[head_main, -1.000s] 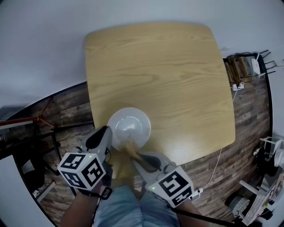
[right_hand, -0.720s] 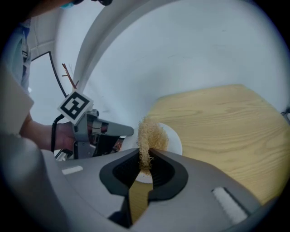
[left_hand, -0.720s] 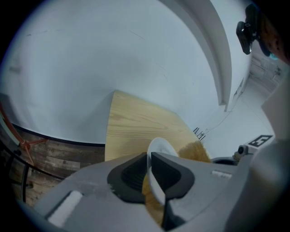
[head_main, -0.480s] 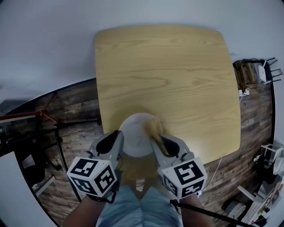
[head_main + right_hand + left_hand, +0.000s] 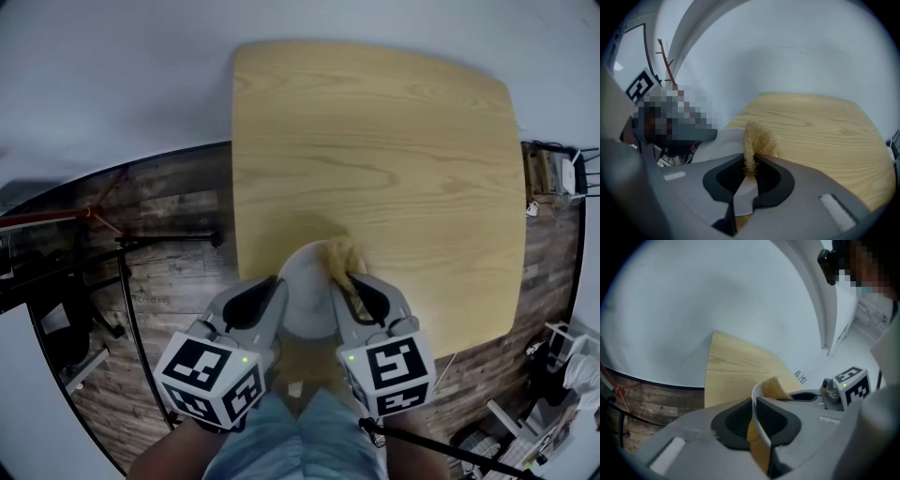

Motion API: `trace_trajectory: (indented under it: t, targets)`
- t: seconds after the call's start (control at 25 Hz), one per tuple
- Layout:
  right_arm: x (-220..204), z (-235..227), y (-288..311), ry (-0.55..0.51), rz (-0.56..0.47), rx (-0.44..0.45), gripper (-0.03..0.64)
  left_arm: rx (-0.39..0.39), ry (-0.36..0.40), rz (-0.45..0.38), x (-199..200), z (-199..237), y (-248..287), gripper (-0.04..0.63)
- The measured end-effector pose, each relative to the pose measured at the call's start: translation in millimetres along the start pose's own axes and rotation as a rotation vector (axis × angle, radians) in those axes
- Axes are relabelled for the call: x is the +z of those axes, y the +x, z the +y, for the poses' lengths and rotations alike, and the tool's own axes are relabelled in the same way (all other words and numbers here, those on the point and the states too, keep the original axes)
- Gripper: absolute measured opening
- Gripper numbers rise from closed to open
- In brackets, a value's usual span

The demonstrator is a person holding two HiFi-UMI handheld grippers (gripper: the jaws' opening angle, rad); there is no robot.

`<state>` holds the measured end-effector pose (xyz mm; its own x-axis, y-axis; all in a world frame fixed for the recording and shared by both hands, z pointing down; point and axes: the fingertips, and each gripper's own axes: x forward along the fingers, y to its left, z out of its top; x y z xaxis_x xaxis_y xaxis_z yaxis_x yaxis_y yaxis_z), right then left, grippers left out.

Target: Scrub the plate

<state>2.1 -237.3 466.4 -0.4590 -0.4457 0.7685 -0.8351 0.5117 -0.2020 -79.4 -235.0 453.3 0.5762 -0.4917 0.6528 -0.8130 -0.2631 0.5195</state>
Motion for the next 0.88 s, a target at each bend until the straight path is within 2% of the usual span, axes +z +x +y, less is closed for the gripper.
trace_trajectory:
  t: [0.36, 0.88]
  targets:
    - [7.3, 34.6, 8.3, -0.177, 0.03, 0.06, 0.046, -0.007, -0.001, 0.009, 1.2, 5.5, 1.2, 0.052]
    - [-11.2, 61.7, 0.1, -0.243, 0.025, 0.137, 0.046, -0.003, -0.042, -0.009, 0.0, 7.4, 0.8, 0.051]
